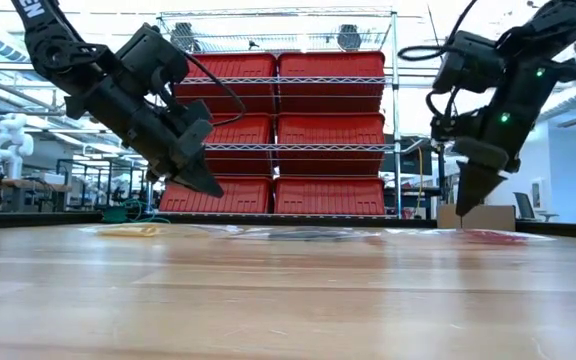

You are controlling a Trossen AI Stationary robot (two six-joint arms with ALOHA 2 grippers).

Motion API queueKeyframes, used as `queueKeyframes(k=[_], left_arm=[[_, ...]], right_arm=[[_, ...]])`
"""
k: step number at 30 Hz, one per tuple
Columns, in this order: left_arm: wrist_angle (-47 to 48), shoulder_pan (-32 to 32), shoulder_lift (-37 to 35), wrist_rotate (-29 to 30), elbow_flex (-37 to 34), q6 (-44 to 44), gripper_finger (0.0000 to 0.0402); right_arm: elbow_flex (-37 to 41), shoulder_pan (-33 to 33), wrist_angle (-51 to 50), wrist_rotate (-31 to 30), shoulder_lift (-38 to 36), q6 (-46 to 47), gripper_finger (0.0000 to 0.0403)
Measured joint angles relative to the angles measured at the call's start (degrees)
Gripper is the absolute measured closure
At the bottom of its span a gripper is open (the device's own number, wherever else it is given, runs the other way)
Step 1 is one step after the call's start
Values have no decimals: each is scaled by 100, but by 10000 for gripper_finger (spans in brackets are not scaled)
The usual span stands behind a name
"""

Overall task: Sort rubber bands
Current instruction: Return to Home Position

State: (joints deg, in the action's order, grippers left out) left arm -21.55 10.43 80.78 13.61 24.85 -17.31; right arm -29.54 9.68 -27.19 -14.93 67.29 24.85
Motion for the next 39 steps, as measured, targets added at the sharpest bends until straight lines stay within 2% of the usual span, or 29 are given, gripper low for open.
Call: queueKeyframes(k=[3,6,11,16,18,21,25,28,30,33,37,39], left_arm=[[-10,0,-258,61,39,308,399],[7,-2,-757,407,43,681,392],[148,-110,-1948,1506,-108,1574,389],[146,-331,-3441,2420,-577,1994,388],[157,-374,-4062,2417,-847,1970,387],[-42,-340,-4756,1949,-1301,1731,387],[-896,-115,-4894,1261,-1767,1620,387],[-1158,112,-4749,885,-1808,1724,387],[-1127,206,-4731,794,-1810,1938,386],[-1085,210,-4867,802,-1810,2154,386],[-571,-10,-5346,894,-1812,2224,386],[-486,-133,-5620,965,-1928,2225,386]], right_arm=[[0,-1,-60,-1,-295,-184,403],[-2,-1,-49,-6,-622,-500,403],[-2,-3,-54,-148,-1341,-1071,403],[138,128,-53,-333,-2645,-1765,403],[142,261,54,-292,-3250,-1795,403],[142,406,262,-300,-3885,-1825,403],[142,579,869,-108,-4075,-2169,403],[142,677,1373,256,-3924,-2528,403],[142,722,1570,454,-3852,-2769,403],[153,725,1503,370,-4041,-2953,403],[194,712,1379,293,-4952,-3006,403],[455,708,1608,378,-5515,-3010,403]])
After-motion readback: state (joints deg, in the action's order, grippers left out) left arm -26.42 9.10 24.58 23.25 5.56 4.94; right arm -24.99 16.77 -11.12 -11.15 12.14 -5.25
